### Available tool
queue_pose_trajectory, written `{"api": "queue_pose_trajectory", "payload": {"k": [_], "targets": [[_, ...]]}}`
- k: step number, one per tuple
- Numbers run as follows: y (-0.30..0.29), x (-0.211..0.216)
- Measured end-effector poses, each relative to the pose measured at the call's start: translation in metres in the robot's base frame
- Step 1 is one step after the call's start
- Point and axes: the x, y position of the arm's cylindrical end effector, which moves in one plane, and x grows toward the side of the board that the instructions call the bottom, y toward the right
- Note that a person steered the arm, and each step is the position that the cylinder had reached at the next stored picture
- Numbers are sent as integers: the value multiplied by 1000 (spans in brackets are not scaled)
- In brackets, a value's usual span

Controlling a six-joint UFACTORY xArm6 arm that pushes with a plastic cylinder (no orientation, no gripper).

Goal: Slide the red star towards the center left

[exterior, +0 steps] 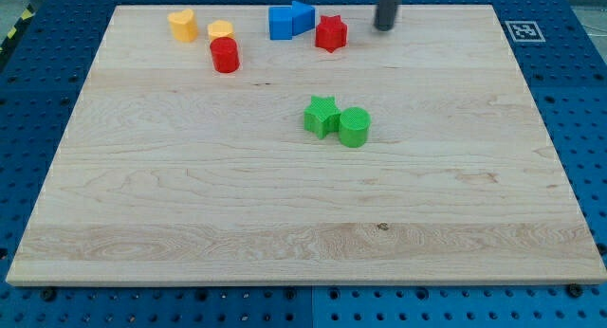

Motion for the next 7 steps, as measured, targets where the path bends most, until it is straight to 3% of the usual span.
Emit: {"api": "queue_pose_trajectory", "payload": {"k": [1, 4, 6, 7], "targets": [[-46, 2], [-60, 119], [-27, 56], [-49, 38]]}}
